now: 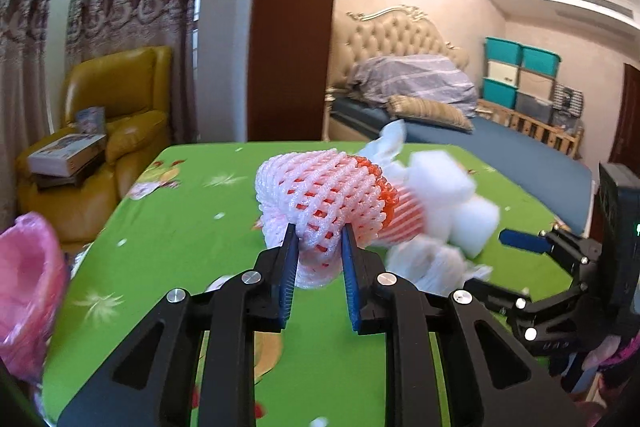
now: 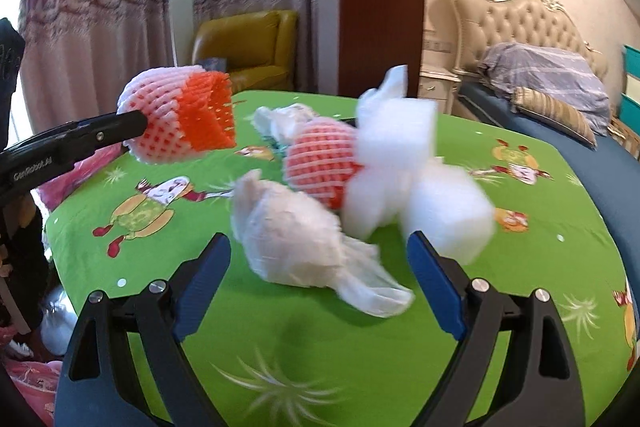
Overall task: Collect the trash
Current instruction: 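Grasp the pink foam net with the left gripper while the right grasps the plastic bag, then carry net and bag to the pink bin and release both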
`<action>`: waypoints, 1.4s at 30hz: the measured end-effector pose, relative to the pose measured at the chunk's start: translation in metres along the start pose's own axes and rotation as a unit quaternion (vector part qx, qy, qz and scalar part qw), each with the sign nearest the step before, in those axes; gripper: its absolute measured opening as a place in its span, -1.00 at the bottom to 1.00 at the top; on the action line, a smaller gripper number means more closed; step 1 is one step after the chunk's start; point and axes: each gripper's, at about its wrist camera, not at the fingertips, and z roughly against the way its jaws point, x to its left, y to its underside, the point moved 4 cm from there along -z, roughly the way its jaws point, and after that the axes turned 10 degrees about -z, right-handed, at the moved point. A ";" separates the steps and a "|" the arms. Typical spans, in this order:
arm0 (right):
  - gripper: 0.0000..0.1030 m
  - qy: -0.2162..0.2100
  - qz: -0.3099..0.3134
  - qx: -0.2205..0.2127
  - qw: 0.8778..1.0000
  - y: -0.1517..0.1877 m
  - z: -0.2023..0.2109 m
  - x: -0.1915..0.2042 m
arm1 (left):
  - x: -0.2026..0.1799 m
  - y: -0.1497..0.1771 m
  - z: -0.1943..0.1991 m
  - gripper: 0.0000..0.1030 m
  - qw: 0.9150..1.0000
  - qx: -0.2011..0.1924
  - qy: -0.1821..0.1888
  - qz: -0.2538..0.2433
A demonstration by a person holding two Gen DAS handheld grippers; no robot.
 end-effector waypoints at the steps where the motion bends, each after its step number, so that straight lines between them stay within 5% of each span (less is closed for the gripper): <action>1: 0.69 0.000 0.004 0.005 1.000 0.000 -0.004 0.005 | 0.006 0.007 0.003 -0.63 1.000 0.005 -0.008 0.002; 12: 0.52 0.022 0.003 0.055 0.998 -0.002 -0.040 0.013 | 0.034 0.041 0.026 -0.63 0.999 0.023 -0.047 0.006; 15: -0.05 0.030 -0.006 0.063 0.998 0.001 -0.044 0.010 | 0.035 0.043 0.028 -0.63 0.999 0.023 -0.046 0.008; 20: -0.40 0.026 -0.008 0.054 0.998 -0.001 -0.038 0.007 | 0.033 0.045 0.029 -0.63 0.999 0.022 -0.046 0.006; 42: -0.48 -0.001 0.015 0.029 0.999 -0.003 -0.023 0.034 | 0.033 0.047 0.035 -0.63 0.998 0.021 -0.066 0.003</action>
